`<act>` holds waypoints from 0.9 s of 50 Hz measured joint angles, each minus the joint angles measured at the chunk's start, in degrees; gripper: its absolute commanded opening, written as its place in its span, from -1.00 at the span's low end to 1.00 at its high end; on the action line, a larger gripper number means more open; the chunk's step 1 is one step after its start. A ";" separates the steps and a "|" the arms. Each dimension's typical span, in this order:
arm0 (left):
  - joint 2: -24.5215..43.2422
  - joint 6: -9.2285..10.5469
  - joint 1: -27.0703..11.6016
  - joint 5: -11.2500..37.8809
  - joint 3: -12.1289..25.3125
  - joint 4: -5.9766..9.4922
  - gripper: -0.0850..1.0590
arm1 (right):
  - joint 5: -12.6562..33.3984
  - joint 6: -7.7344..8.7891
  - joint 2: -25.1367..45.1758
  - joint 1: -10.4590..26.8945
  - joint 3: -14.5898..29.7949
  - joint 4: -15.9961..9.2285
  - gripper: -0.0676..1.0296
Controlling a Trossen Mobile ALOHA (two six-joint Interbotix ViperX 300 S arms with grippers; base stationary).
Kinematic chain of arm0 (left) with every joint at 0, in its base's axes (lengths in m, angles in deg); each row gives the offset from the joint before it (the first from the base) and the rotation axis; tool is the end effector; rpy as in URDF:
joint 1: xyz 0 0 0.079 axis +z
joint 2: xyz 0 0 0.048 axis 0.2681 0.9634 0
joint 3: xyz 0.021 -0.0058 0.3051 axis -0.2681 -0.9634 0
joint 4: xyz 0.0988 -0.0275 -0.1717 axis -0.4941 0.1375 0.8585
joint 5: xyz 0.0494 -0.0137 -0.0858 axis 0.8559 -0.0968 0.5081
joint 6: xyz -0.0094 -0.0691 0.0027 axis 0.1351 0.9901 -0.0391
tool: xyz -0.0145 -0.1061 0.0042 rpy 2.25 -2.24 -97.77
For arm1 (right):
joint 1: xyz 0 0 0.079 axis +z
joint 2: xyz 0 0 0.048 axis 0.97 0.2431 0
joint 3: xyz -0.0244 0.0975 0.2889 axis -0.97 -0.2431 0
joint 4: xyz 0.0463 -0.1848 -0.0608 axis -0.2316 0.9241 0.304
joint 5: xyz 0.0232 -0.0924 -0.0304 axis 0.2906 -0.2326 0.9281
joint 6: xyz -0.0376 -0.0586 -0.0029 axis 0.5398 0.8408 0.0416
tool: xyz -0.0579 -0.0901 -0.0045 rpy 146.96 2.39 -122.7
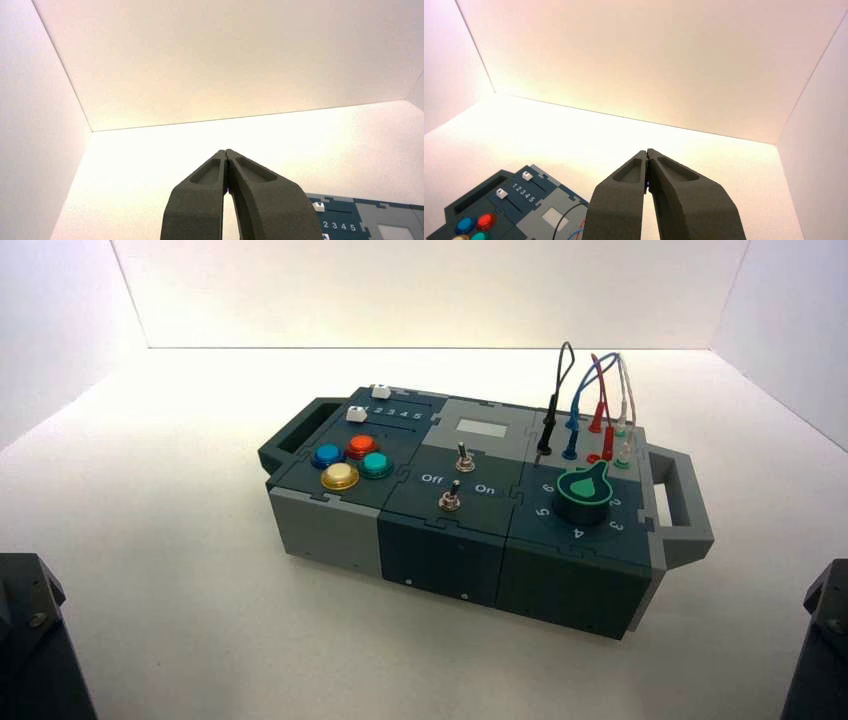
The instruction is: Open both grippers.
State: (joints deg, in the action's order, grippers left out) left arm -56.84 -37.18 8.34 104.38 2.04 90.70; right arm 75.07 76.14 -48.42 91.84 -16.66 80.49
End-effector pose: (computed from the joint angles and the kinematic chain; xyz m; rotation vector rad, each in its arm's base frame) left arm 0.2232 -0.0357 0.2603 0.0240 0.2875 -0.1683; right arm 0.1751 0.0449 0.2778 -0.0437 0.2168 0.2502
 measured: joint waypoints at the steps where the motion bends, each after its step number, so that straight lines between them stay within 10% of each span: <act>1: 0.00 0.00 -0.09 0.00 0.00 -0.09 -0.91 | 0.09 0.00 0.00 0.00 0.00 0.00 -0.92; 24: 0.00 -0.09 0.00 0.09 0.00 -0.09 -0.91 | 0.00 0.09 0.18 0.00 0.00 -0.09 -0.90; 29: -0.09 -0.09 0.00 0.09 0.00 -0.09 -0.85 | 0.00 0.00 0.62 0.00 0.00 -0.18 -0.43; 36: -0.62 -1.05 -0.09 -0.18 0.00 -0.09 0.07 | -0.35 -0.09 1.85 0.00 0.00 -0.35 0.97; 41: -1.14 -1.32 0.00 -0.88 0.00 -0.09 0.98 | -0.53 -0.44 4.39 0.00 0.00 -0.44 0.94; 45: -1.23 -1.41 -0.09 -1.41 -0.09 -0.18 0.93 | -0.62 -0.09 6.68 0.00 0.00 -0.44 0.93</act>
State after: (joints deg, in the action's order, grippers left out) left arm -58.07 -38.59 8.26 102.98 1.95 90.52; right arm 74.45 76.05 -41.74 91.84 -16.66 80.05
